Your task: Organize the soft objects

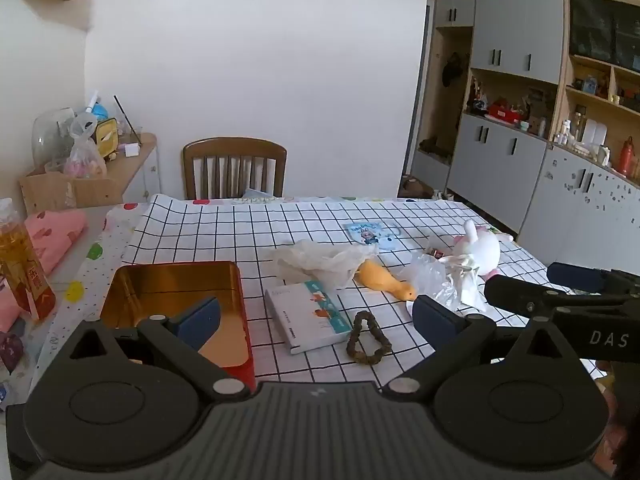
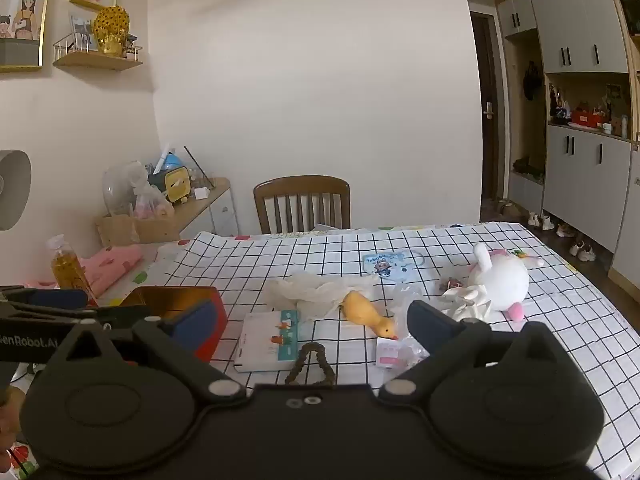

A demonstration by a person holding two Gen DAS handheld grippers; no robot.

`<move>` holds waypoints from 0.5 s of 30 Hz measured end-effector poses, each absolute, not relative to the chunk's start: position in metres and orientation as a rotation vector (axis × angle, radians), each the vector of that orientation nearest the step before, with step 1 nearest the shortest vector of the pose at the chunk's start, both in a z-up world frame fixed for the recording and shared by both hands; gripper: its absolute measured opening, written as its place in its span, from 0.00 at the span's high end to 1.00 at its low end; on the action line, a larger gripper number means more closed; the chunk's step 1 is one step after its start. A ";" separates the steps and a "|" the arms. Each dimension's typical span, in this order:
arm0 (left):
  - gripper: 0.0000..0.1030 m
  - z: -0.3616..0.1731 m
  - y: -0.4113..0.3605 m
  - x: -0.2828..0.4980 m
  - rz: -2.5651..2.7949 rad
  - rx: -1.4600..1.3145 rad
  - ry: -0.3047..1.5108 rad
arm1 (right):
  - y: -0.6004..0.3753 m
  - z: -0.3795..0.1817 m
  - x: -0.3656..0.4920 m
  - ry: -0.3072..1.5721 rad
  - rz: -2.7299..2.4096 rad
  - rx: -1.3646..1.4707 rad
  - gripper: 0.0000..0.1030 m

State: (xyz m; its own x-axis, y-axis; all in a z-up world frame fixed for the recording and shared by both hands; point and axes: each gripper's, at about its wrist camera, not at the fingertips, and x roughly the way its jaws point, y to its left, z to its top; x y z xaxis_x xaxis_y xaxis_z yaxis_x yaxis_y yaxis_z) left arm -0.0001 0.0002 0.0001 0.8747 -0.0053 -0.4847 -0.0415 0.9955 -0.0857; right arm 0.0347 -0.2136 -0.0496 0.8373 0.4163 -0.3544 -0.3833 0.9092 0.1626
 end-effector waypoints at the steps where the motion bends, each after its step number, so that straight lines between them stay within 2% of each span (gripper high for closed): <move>1: 0.00 0.000 0.000 0.000 0.017 -0.094 0.506 | -0.214 -0.049 0.034 0.396 0.425 0.086 0.01; 15: 0.00 0.004 0.004 0.002 0.038 -0.113 0.502 | -0.219 -0.051 0.034 0.407 0.397 0.077 0.01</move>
